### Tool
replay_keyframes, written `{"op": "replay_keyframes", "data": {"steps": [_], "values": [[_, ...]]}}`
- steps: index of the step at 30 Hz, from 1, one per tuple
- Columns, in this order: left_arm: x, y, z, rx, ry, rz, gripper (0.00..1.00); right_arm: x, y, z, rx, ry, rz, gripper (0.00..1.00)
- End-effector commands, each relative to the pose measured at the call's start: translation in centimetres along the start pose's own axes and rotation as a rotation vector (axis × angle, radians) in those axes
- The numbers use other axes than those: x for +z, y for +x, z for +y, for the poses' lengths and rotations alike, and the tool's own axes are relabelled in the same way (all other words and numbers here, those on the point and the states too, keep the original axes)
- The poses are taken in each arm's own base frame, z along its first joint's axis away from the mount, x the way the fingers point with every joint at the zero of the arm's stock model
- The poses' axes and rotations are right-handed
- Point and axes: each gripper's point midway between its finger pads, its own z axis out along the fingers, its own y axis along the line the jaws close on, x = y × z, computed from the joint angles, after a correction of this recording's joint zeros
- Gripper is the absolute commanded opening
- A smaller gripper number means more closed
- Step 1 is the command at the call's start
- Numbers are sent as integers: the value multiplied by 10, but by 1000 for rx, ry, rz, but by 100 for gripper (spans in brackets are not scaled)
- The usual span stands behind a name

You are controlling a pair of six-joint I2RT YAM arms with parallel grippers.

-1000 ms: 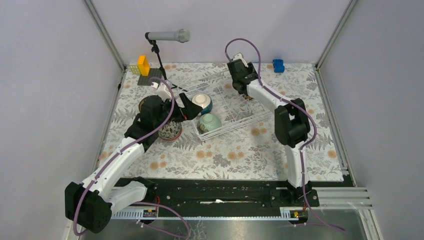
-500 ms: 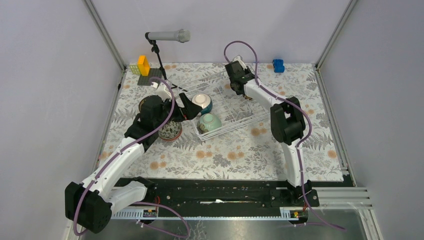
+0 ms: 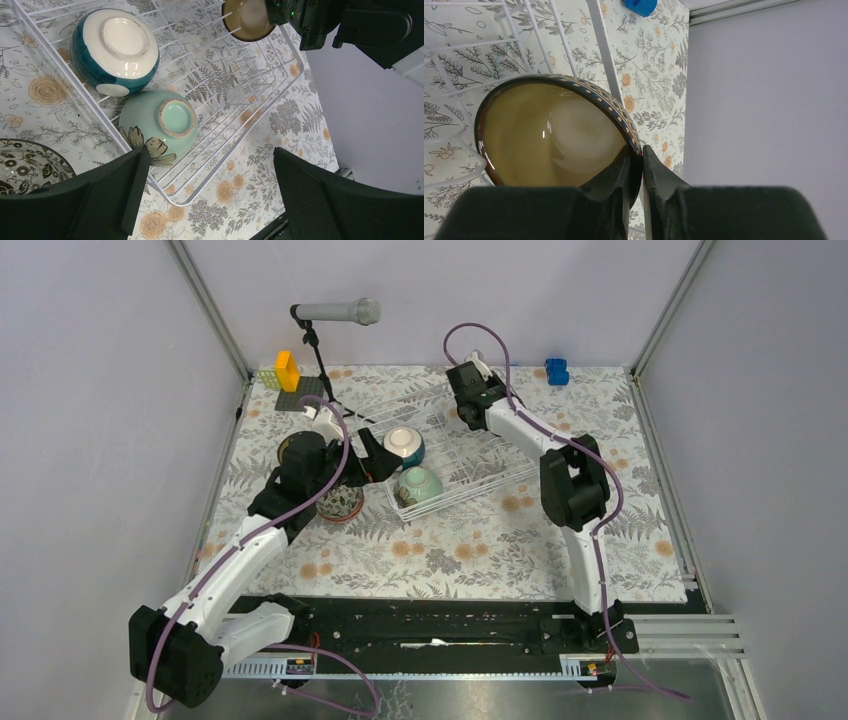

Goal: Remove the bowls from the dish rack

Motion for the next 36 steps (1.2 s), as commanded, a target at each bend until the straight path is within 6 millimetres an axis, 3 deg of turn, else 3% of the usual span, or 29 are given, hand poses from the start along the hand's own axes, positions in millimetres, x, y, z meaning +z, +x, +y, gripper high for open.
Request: {"op": "replay_keyframes", "data": {"steps": [1,5,10,13,17,24,27,36], "values": [[-15,-33,-23,36,43,-94,99,-52,-36,-83,152,117,-110,2],[-20,-35,-26,28,50,-102,99,-74,-35,-103,230,49,-167,1],[-26,-34,-29,6,58,-104,99,-105,-31,-112,344,-112,-255,0],[-27,-31,-30,-8,65,-101,99,-124,-24,-115,417,-204,-297,0],[-28,-28,-30,-20,70,-89,99,-134,-9,-123,522,-271,-316,0],[-29,-20,-27,-38,64,-61,99,-117,38,-155,839,-365,-292,0],[-29,-17,-27,-47,68,-55,99,-98,74,-174,1005,-297,-250,0],[-24,-9,-24,-77,64,-25,99,-58,182,-181,1413,-80,-69,0]]}}
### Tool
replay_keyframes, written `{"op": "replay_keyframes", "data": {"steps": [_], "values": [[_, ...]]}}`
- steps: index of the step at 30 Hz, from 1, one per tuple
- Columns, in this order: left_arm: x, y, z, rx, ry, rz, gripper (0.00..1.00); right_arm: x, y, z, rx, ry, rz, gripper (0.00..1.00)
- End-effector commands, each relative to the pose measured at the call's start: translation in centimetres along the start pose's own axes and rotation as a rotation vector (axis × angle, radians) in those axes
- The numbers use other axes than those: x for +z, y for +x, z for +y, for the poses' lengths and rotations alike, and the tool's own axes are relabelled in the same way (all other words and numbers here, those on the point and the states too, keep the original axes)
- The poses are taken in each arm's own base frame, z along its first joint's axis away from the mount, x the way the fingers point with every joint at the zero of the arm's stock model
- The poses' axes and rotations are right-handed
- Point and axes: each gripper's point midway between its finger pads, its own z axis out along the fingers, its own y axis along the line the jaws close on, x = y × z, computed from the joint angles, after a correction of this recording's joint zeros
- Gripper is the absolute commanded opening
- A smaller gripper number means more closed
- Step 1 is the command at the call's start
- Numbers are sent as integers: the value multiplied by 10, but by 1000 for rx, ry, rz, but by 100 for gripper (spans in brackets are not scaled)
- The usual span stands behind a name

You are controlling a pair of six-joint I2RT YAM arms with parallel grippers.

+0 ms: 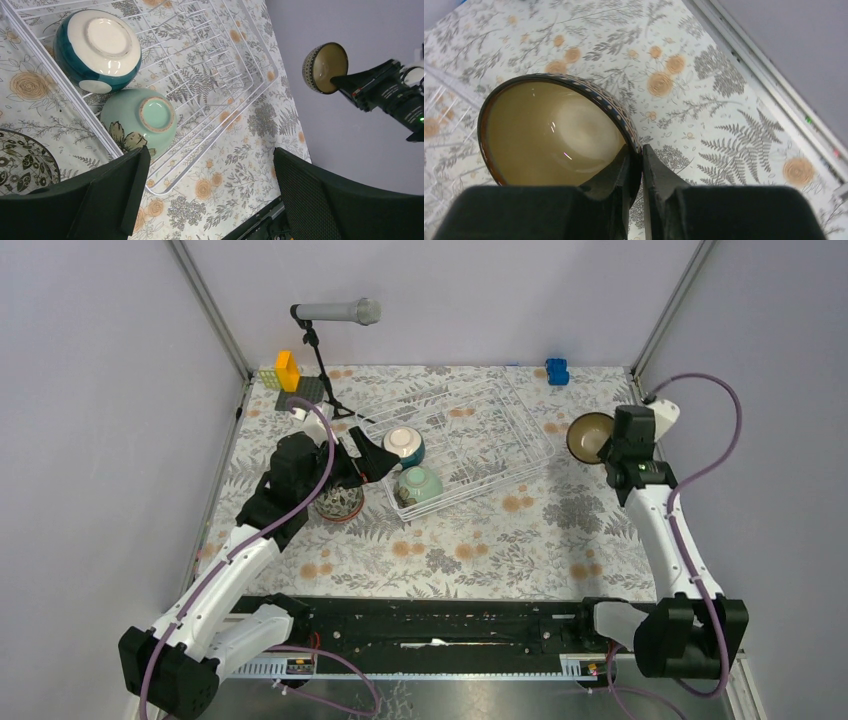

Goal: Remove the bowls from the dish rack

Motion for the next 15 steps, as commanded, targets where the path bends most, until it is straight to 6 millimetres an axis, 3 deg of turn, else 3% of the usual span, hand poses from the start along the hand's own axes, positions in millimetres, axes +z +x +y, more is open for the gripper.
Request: {"op": "replay_keyframes", "data": {"steps": [1,5,10,15], "values": [[-1,1,-5,-17,27,7,99,-3,-28,-13,316,38,-153,0],[0,3,-4,-27,25,15,99,10,-1,-26,407,97,-101,0],[0,4,-2,-33,15,10,99,29,40,-13,491,64,43,0],[-1,3,-3,-33,18,8,99,43,64,-14,519,107,111,0]]}}
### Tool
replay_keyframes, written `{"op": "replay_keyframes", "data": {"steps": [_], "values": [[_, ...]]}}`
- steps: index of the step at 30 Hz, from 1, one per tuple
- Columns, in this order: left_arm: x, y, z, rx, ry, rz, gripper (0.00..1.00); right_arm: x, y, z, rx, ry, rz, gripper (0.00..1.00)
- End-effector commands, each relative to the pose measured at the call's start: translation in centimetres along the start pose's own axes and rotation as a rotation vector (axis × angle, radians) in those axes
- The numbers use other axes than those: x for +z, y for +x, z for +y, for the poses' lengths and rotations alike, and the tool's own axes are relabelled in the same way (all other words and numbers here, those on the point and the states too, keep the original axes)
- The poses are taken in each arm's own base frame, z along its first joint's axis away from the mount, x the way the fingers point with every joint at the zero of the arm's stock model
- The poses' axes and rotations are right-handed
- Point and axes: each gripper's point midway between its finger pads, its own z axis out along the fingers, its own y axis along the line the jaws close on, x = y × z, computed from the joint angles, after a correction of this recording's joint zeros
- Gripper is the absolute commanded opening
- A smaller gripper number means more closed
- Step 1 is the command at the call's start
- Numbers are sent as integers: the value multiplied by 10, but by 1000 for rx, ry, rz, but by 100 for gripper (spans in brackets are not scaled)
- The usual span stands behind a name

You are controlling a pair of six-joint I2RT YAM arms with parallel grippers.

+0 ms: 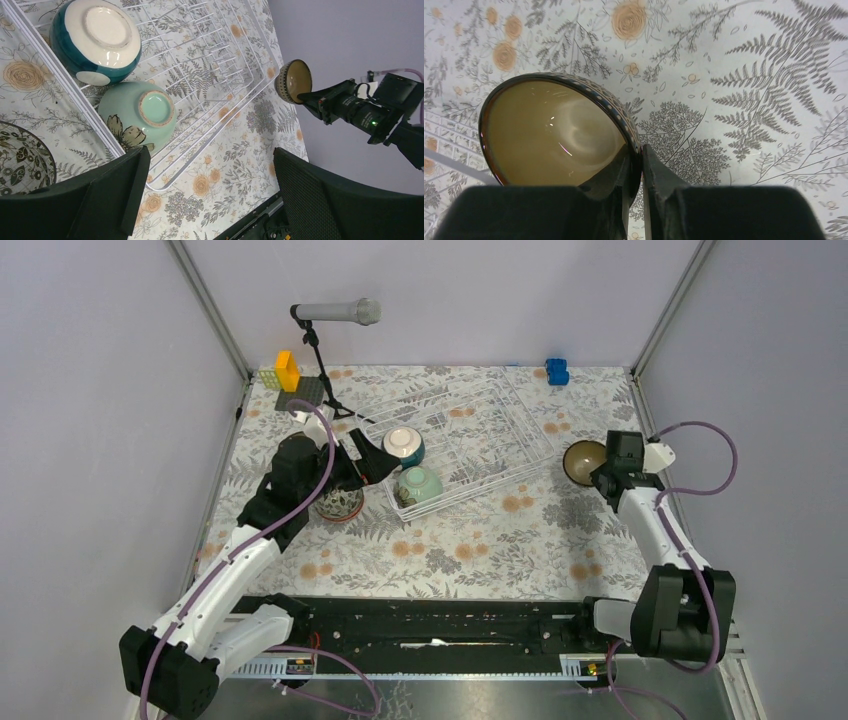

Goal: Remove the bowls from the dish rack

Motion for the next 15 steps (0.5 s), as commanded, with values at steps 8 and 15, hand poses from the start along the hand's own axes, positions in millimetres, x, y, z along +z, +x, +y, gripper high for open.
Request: {"op": "replay_keyframes", "data": {"steps": [8,15], "values": [[0,1,0,-13,7,-3,99,32,-5,17,139,26,-17,0],[3,-2,0,-5,0,-1,99,57,3,18,155,77,29,0]]}}
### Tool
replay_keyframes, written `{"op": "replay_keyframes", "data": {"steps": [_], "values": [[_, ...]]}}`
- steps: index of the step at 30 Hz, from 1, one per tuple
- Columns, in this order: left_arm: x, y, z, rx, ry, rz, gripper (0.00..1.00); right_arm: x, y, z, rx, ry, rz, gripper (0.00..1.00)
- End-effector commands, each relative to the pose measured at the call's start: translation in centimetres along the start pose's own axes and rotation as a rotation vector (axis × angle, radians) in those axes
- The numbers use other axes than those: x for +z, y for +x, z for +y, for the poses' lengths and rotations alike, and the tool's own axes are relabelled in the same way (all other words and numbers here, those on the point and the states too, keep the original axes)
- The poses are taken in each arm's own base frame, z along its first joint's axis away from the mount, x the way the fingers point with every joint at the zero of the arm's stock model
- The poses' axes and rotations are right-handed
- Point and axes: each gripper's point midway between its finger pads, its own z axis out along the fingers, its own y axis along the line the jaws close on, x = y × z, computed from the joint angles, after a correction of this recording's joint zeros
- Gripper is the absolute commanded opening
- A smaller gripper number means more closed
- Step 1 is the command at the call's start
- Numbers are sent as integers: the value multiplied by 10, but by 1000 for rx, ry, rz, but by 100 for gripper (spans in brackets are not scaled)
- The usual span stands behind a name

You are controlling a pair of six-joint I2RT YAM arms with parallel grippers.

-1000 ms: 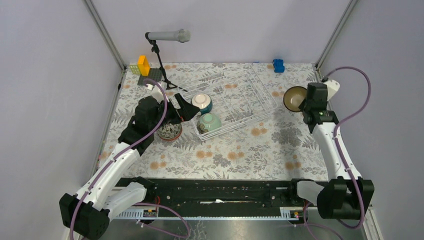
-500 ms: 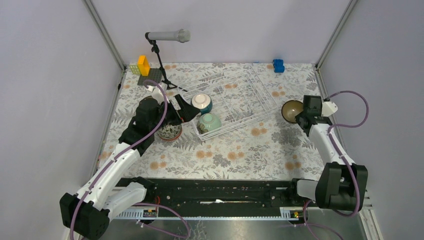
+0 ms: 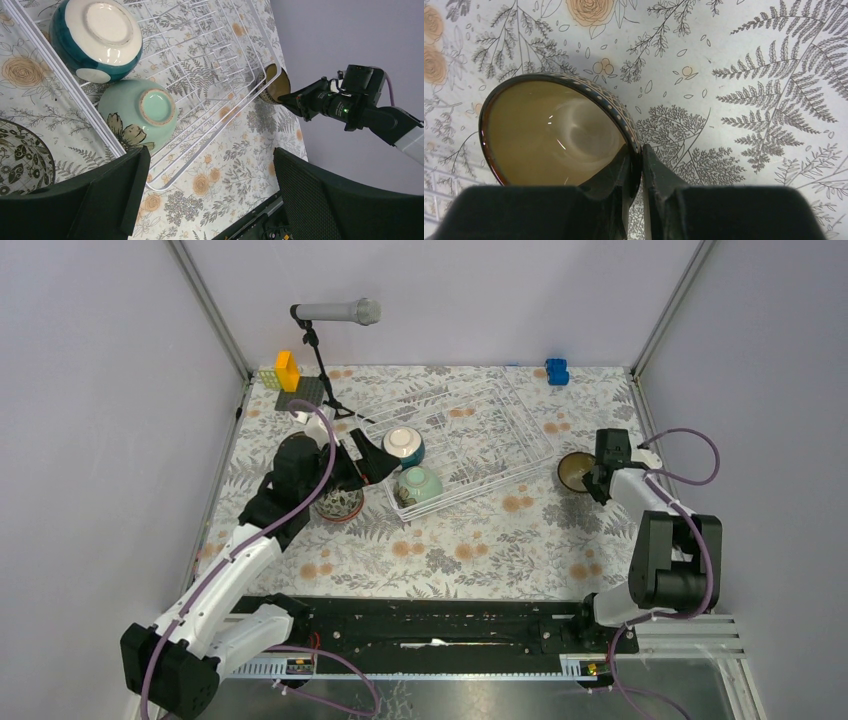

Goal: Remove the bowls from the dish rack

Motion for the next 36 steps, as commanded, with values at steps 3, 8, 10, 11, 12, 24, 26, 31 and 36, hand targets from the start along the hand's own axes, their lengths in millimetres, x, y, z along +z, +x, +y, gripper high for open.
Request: {"op": "replay_keyframes", "data": {"steps": [3,8,10,11,12,24,26,31,36], "values": [[3,-3,0,7,-2,-8,99,9,-33,30,116,-46,-76,0],[3,-3,1,10,-5,-4,99,5,-42,28,121,-49,-100,70],[3,-2,1,12,-5,-3,99,-3,-52,28,118,-56,-131,75],[3,-3,1,12,-5,-4,99,-8,-56,28,115,-60,-148,75],[4,-2,2,12,-6,-3,99,-15,-62,30,111,-72,-163,75],[15,7,19,-6,-67,28,99,-156,-59,140,-366,-860,-47,100],[17,8,26,-11,-101,32,99,-177,-39,154,-419,-981,47,100],[21,11,42,-24,-187,54,98,-213,29,183,-592,-1057,222,100],[24,17,49,-35,-216,74,98,-222,92,200,-816,-1126,280,100]]}}
